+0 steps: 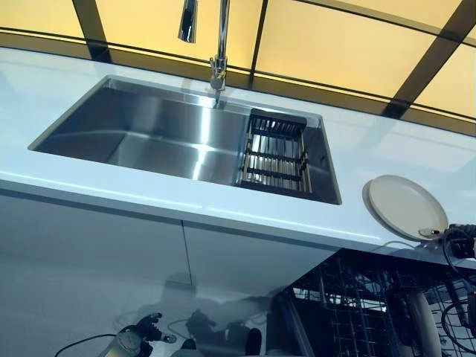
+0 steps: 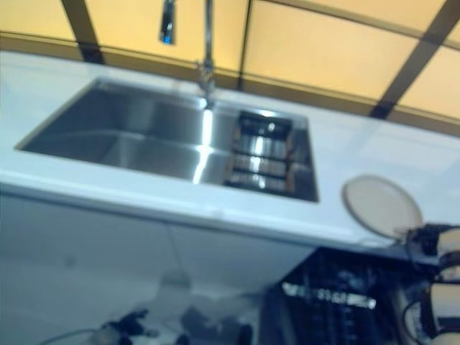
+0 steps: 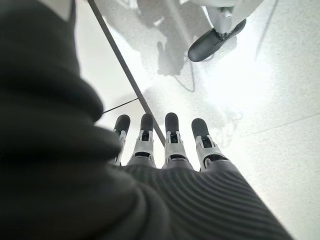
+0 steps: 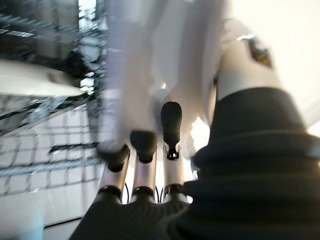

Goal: Take plates into dishwasher

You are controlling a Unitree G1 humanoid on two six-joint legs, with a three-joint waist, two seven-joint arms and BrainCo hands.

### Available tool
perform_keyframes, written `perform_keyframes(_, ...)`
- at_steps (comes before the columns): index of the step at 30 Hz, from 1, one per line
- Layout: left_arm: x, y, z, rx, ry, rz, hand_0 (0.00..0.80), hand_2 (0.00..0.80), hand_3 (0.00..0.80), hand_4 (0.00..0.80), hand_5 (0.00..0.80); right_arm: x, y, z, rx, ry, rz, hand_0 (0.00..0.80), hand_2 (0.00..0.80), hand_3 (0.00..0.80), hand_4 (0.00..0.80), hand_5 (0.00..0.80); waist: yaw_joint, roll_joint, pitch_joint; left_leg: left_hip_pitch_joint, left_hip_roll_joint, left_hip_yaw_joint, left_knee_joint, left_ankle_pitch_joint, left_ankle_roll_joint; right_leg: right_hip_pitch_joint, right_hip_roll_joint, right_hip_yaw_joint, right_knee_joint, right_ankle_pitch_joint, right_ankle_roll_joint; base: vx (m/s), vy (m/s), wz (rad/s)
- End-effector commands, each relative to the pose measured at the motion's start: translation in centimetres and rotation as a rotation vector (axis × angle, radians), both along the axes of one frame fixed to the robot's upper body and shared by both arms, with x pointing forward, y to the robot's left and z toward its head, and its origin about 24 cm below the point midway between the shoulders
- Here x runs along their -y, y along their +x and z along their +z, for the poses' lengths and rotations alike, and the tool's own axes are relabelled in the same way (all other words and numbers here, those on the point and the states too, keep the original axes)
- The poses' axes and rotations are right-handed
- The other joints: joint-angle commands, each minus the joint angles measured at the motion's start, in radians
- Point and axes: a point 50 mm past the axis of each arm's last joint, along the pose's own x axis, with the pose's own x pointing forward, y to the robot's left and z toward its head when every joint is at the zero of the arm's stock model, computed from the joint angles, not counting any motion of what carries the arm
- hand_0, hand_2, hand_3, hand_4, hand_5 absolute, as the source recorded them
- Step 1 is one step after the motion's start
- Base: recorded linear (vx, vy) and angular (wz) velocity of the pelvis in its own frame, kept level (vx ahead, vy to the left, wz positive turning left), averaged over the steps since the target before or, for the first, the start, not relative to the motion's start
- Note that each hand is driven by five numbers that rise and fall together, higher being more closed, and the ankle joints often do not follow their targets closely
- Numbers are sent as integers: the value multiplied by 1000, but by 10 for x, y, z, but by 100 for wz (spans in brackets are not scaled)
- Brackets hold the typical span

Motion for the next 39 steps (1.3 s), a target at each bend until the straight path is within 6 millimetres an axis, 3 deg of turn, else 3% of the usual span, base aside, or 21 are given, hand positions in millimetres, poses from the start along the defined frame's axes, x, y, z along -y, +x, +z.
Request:
perform_keyframes(1, -1, 16, 6, 35, 2, 5, 0, 0, 0, 0, 0, 27, -32, 9, -182, -196, -80, 0, 0, 0, 0, 0, 4, 54, 38, -42, -14, 19, 13, -24, 68, 24, -31, -6, 93, -44, 94, -11, 34, -12)
perform_keyframes(6, -2, 14, 5, 28, 4, 17, 0, 0, 0, 0, 0, 29, -22, 24, -144, -292, -67, 0, 0, 0, 0, 0, 2, 52, 35, -41, -17, 25, 14, -28, 74, 19, -33, -1, 96, -42, 98, -8, 37, -8)
perform_keyframes(14, -2, 8, 2, 13, 2, 27, 0, 0, 0, 0, 0, 28, -15, 31, -58, -301, -50, 0, 0, 0, 0, 0, -2, 52, 27, -41, -23, 25, 10, -29, 77, 11, -33, 5, 88, -33, 102, 6, 16, -1)
perform_keyframes(24, 7, -1, -5, 1, -16, 73, 0, 0, 0, 0, 0, -20, 52, 70, 502, -254, 24, 0, 0, 0, 0, 0, -25, 66, 33, -32, -41, 31, 3, -40, 75, -19, -29, 9, 67, -7, 106, 14, 40, -10)
perform_keyframes(29, 12, -3, -8, -2, -29, 82, 0, 0, 0, 0, 0, -35, 66, 84, 658, -210, 10, 0, 0, 0, 0, 0, -31, 70, 33, -28, -47, 34, 3, -46, 78, -25, -31, 5, 69, -6, 107, 13, 32, -20)
perform_keyframes(39, 20, -12, -14, -29, -37, 69, 0, 0, 0, 0, 0, -54, 81, 101, 996, 58, -119, 0, 0, 0, 0, 0, -24, 71, 21, -8, -49, 38, 5, -59, 76, -13, -42, -23, 61, -3, 109, 38, 11, -5)
